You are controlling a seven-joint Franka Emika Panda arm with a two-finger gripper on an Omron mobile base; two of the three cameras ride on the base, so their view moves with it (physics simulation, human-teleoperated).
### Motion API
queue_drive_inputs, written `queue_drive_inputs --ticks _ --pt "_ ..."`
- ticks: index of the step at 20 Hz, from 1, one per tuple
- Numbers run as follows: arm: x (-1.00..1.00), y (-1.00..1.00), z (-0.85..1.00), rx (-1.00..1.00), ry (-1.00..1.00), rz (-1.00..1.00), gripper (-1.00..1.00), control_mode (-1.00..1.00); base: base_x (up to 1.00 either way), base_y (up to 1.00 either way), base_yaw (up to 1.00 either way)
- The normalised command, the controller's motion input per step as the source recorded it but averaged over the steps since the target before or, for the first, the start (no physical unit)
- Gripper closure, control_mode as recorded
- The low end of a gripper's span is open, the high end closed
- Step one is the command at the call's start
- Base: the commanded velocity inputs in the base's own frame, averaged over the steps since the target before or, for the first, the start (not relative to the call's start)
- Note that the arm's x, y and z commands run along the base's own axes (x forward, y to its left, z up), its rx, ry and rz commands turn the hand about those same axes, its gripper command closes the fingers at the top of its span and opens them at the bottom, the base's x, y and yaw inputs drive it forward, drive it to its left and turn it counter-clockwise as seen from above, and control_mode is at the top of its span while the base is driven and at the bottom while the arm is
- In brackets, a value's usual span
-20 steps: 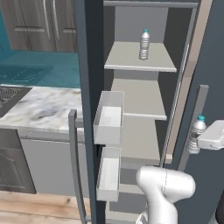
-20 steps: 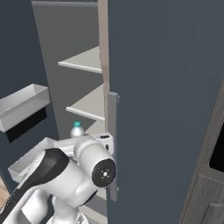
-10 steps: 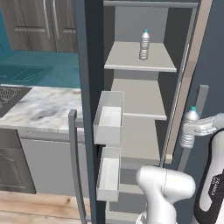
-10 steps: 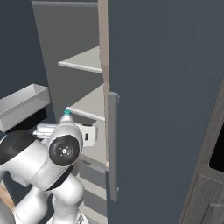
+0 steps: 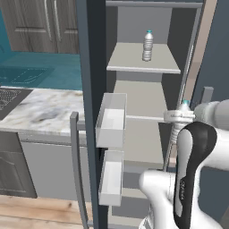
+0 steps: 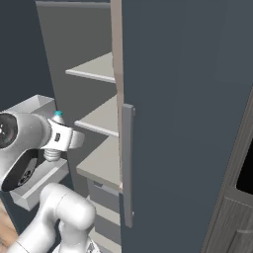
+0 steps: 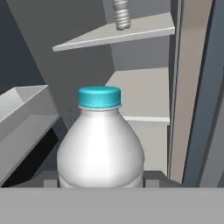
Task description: Take the bottled waters from the counter and place them in the freezer to freeze. Close the freezer door after placing the bottles.
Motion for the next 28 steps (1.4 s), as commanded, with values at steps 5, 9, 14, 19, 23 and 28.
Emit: queue_drive_inputs --ticks 5,9,14,19,23,28 --pt "0.13 0.12 -0.31 -0.06 -0.06 -0.19 1.0 -1.0 0.0 0.0 0.0" --pt "0.11 0.04 -0.33 -0.03 -0.02 -0.15 1.0 -1.0 0.0 0.0 0.0" --pt "0.06 0.0 -0.46 -0.01 -0.08 -0.06 1.0 -1.0 0.0 0.0 0.0" --pt "0.19 0.0 -0.42 -0.04 -0.06 0.03 1.0 -1.0 0.0 0.0 0.0" --pt "0.2 -0.07 -0.4 -0.05 -0.02 0.12 1.0 -1.0 0.0 0.0 0.0" --pt "0.21 -0.02 -0.54 -0.1 0.0 0.12 1.0 -1.0 0.0 0.0 0.0"
